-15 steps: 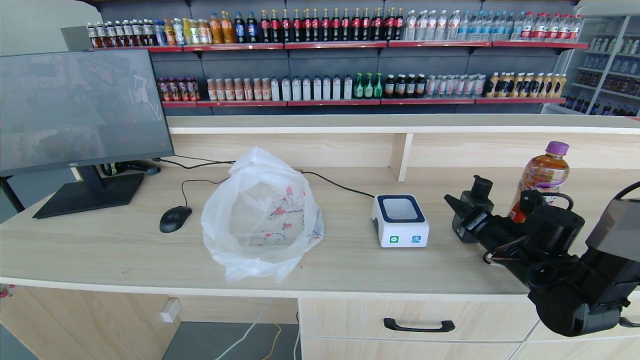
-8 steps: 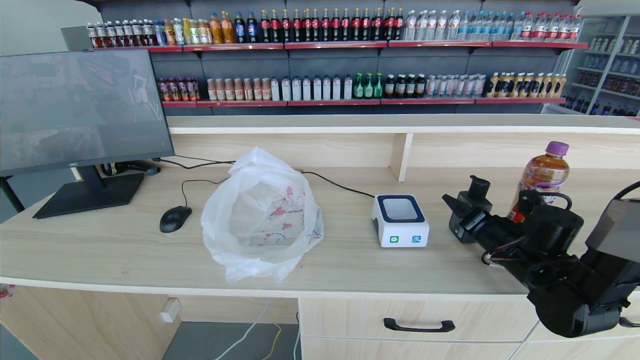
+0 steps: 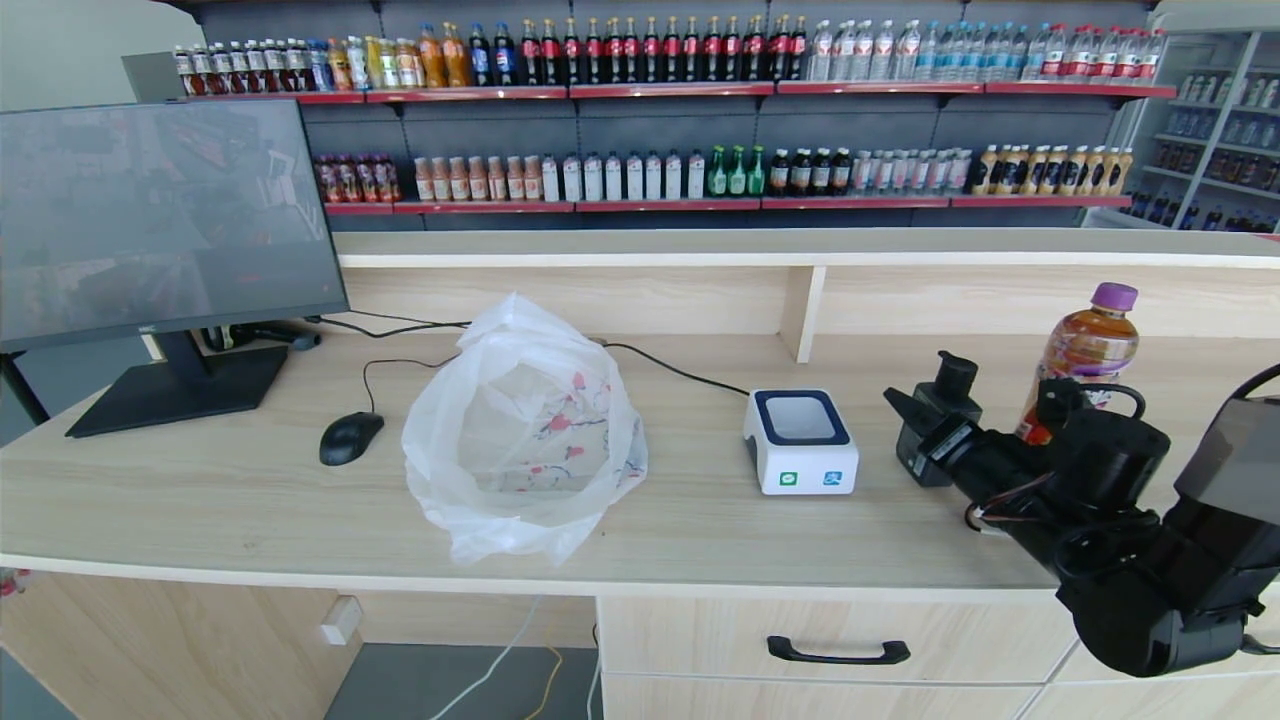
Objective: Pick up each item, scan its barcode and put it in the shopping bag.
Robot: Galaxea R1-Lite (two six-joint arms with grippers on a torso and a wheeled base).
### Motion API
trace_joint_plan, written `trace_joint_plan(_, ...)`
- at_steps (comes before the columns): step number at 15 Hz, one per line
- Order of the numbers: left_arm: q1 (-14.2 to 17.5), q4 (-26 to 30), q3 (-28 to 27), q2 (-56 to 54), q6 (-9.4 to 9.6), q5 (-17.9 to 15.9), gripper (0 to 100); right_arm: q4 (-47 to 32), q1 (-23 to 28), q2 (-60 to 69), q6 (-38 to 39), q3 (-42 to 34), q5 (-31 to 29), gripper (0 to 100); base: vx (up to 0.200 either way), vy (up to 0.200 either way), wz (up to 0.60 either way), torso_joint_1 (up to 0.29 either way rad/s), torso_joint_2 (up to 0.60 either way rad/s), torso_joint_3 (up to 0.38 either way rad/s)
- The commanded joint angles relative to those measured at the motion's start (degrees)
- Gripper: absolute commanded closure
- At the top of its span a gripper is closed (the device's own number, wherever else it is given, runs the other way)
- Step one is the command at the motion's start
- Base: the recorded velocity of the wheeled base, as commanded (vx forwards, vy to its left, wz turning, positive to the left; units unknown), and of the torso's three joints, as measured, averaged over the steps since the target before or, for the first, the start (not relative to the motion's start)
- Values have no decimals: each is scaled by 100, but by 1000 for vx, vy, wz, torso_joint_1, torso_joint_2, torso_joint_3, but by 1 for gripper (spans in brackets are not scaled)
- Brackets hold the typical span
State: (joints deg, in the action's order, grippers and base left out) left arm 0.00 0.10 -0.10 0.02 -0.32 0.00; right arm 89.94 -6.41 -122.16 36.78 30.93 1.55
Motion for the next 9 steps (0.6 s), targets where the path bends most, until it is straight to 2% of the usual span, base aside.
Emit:
trace_joint_plan(1,0,-1,1,-2,-3,0,100,6,52,70,-4,-131,-5,0,0,0,0,0,0,0)
trace_joint_plan(6,0,-1,1,-2,-3,0,100,6,88,316,-277,-254,3,0,0,0,0,0,0,0)
trace_joint_plan(9,0,-1,1,-2,-3,0,100,6,35,114,-848,-315,3,0,0,0,0,0,0,0)
